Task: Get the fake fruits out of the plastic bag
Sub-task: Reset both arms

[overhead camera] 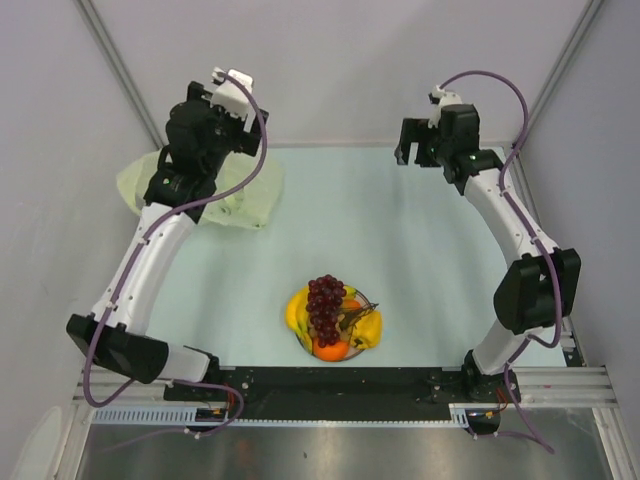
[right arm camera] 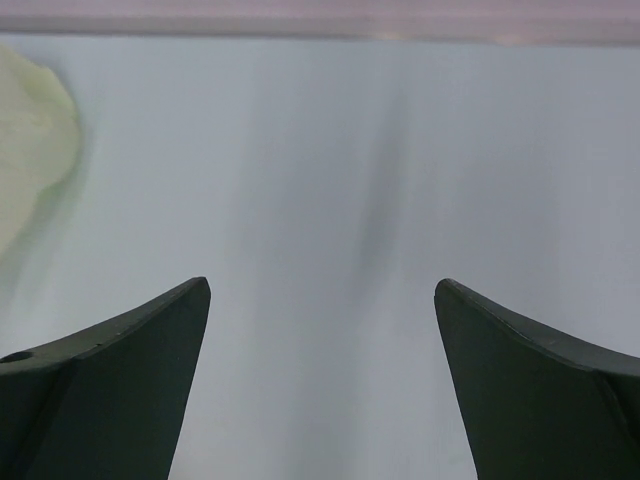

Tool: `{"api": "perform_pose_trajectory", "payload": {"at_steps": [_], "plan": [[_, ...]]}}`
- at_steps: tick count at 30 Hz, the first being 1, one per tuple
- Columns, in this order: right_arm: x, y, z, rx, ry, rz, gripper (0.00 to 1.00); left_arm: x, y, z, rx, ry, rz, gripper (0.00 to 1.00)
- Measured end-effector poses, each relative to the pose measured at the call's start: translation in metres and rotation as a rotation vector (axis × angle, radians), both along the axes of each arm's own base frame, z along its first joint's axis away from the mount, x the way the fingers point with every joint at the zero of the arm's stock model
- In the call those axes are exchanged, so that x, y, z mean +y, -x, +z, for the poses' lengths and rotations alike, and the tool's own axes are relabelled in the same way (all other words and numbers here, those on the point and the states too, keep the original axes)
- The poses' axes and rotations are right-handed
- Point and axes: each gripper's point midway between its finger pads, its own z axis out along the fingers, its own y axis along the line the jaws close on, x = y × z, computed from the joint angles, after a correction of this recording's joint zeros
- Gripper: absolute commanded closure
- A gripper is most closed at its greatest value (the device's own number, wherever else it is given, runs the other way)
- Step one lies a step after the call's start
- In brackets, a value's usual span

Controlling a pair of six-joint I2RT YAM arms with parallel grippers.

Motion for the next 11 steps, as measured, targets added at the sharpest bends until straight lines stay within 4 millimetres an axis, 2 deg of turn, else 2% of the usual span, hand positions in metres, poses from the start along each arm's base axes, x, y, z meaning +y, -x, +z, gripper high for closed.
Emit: {"api": "perform_pose_trajectory", "payload": {"at_steps": [3,7,9,11], "plan": [[-0.012,0.016,-0.03,0.08,0.051,-0.037,0.0,0.026,-0.009,-0.03,0.053,-0.041,0.115,0.0],[-0.021,0.017,-0.037,0.092,0.09,-0.069,0.0,0.064,-0.011,-0.045,0.091,-0.027,0.217,0.0],[-0.024,0.016,-0.035,0.08,0.104,-0.079,0.01,0.068,-0.009,-0.043,0.089,-0.007,0.22,0.0],[-0.027,0.015,-0.034,0.07,0.118,-0.084,0.0,0.059,-0.007,-0.041,0.088,0.02,0.184,0.0]]}}
